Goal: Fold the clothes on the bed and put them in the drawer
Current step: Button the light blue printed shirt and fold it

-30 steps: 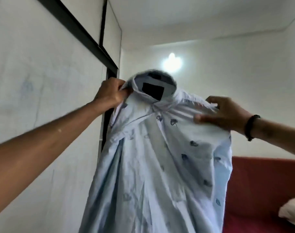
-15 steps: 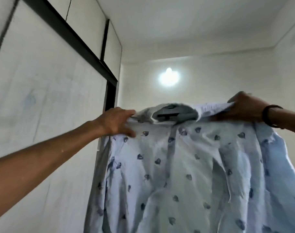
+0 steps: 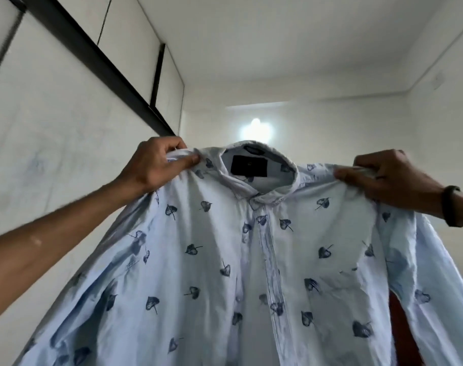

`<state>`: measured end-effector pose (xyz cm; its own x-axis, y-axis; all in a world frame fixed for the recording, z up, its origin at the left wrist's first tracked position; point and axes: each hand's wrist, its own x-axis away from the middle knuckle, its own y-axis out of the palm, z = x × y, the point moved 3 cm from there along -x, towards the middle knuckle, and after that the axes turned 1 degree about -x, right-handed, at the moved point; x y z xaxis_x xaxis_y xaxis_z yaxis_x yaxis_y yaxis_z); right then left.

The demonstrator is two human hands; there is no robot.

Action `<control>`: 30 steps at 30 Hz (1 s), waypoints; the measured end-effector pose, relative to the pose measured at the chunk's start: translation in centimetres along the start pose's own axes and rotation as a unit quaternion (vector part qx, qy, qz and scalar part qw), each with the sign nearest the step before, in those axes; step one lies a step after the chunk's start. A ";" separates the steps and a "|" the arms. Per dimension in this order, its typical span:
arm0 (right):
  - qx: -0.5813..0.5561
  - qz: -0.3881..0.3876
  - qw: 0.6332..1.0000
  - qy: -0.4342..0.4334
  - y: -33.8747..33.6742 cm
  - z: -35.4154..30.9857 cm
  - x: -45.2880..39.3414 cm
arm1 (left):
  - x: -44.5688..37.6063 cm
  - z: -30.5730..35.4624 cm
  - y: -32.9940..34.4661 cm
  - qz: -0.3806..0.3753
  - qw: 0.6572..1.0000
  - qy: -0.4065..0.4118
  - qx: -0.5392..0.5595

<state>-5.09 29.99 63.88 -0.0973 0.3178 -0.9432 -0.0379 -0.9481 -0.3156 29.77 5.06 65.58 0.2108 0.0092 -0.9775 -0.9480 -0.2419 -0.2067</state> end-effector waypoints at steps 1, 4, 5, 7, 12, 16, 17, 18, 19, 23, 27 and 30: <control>0.000 0.022 1.000 0.001 -1.1 -0.2 -0.6 | -0.7 1.0 -1.1 0.026 0.999 0.017 -0.008; -0.007 0.076 0.997 -0.003 -5.3 -1.4 -3.4 | -3.7 3.5 -4.9 0.083 0.995 0.041 -0.026; -0.001 0.092 0.996 -0.011 -6.8 -2.0 -4.6 | -5.0 4.3 -6.1 0.094 0.993 0.056 -0.038; 0.010 0.126 0.992 -0.022 -9.6 -2.9 -6.9 | -7.5 5.7 -8.3 0.107 0.989 0.074 -0.062; 0.041 0.108 0.993 0.002 -12.3 -2.9 -11.0 | -11.5 5.1 -9.9 0.007 0.996 -0.046 -0.079; 0.076 -0.059 0.993 0.070 -6.5 -0.4 -8.6 | -8.1 0.2 -3.4 -0.187 0.964 -0.173 -0.077; 0.075 -0.129 0.985 0.086 -3.6 0.8 -6.4 | -5.1 -0.8 -0.5 -0.233 0.949 -0.199 -0.073; 0.073 -0.198 0.973 0.090 -0.9 1.6 -4.5 | -2.2 -1.8 1.9 -0.270 0.936 -0.213 -0.074; 0.063 -0.275 0.954 0.099 2.8 2.7 -1.1 | 2.2 -3.0 5.1 -0.316 0.918 -0.228 -0.072; -0.018 -0.515 0.848 0.123 17.9 4.4 16.6 | 22.5 -8.7 15.5 -0.477 0.832 -0.271 -0.077; -0.042 -0.584 0.790 0.181 32.0 2.9 41.0 | 47.2 -11.1 21.8 -0.539 0.769 -0.334 -0.081; -0.034 -0.578 0.784 0.223 36.4 2.5 53.0 | 57.6 -10.1 24.5 -0.536 0.745 -0.386 -0.095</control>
<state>-14.16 12.35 2.66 0.3218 0.9460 0.0388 0.2104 -0.0315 -0.9771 21.06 -10.18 4.67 0.5536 0.8328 -0.0025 -0.2666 0.1744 -0.9479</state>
